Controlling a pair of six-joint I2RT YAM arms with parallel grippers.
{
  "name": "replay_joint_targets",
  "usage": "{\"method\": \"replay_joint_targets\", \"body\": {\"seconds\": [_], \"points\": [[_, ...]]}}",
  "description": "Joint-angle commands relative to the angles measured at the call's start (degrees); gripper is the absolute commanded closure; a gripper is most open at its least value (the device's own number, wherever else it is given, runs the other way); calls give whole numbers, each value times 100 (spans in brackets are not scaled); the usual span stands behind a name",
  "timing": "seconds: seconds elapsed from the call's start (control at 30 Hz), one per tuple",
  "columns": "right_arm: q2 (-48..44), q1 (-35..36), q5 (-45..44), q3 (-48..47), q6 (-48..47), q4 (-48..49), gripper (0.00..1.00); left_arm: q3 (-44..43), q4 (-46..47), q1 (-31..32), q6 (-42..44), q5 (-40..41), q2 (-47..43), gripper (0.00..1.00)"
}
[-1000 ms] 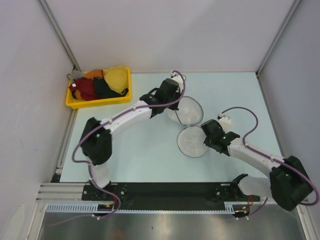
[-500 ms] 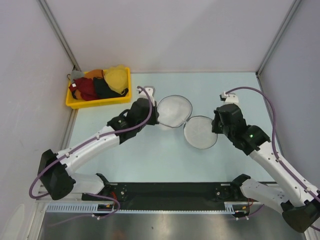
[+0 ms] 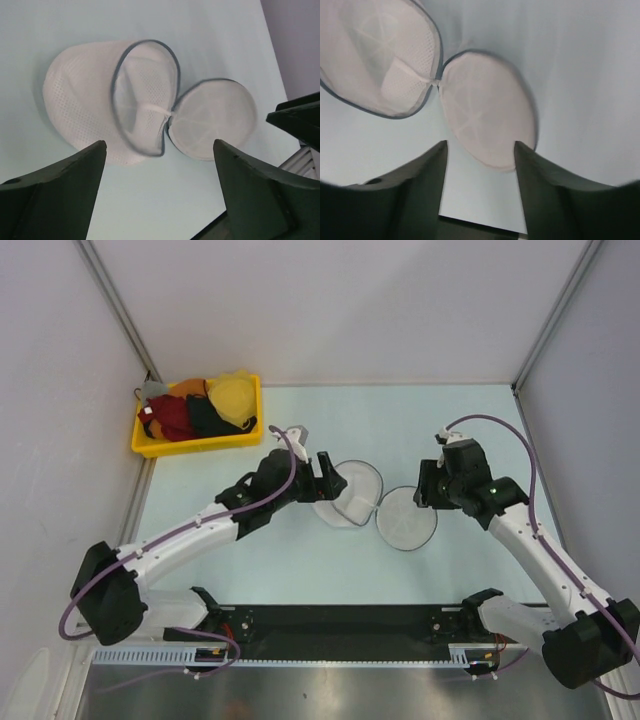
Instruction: Place the bra in the laundry bag and zip it closed
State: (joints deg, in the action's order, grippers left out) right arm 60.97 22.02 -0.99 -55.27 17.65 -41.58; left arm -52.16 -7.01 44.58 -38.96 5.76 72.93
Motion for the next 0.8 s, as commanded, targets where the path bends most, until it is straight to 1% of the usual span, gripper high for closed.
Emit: {"method": "replay_joint_targets", "body": {"seconds": [0.0, 0.03, 0.07, 0.1, 0.13, 0.17, 0.2, 0.27, 0.3, 0.37, 0.43, 0.47, 0.5, 0.53, 0.57, 0.6, 0.63, 0.7, 0.73, 0.77], "points": [[-120, -276, 188, 42, -148, 212, 29, 189, 622, -475, -7, -302, -744, 6], [-155, -295, -48, 51, -156, 212, 19, 84, 595, -676, 2, -504, -762, 5], [-277, -304, -180, 77, -139, 203, 14, 5, 569, -1166, 29, -1028, -719, 5], [-313, -304, -408, 95, -104, 212, 6, -213, 386, -1414, 55, -1181, -666, 6], [-366, -312, -497, 112, -86, 229, 2, -337, 288, -1643, 116, -1304, -579, 6], [-445, -312, -550, 173, -69, 238, 0, -469, 122, -2098, 308, -1488, -369, 6], [-472, -304, -586, 209, -34, 299, 0, -801, 25, -2294, 441, -1507, -219, 7], [-516, -312, -604, 305, 28, 370, 0, -1163, -203, -2750, 800, -1438, 80, 7], [-533, -304, -621, 341, 124, 414, 0, -1574, -292, -2874, 872, -1228, 482, 8], [-568, -304, -604, 385, 203, 467, 0, -1945, -310, -3190, 1073, -964, 923, 11], [-656, -304, -586, 455, 256, 546, 0, -2429, -240, -3332, 1197, -341, 1652, 11], [-674, -304, -577, 464, 248, 572, 0, -2622, -223, -3481, 1250, -199, 1916, 17], [-692, -304, -516, 481, 230, 590, 0, -3041, -222, -3560, 1259, -172, 2510, 19], [-683, -304, -507, 482, 195, 590, 0, -3298, -257, -3648, 1268, -224, 2803, 23], [-666, -295, -490, 473, 186, 581, 0, -3579, -345, -3806, 1251, -268, 3093, 24], [-631, -295, -420, 508, 160, 599, 0, -4086, -371, -3877, 1250, -294, 3435, 27], [-595, -295, -393, 525, 177, 616, 0, -4344, -433, -3930, 1207, -190, 3952, 32], [-543, -286, -262, 560, 169, 730, 0, -4993, -539, -4088, 1119, -163, 4465, 36], [-481, -286, -226, 622, 160, 774, 0, -5179, -539, -4176, 1066, -93, 4867, 38], [-463, -277, -165, 648, 169, 888, 0, -5495, -565, -4211, 1040, -14, 5037, 40]]}}
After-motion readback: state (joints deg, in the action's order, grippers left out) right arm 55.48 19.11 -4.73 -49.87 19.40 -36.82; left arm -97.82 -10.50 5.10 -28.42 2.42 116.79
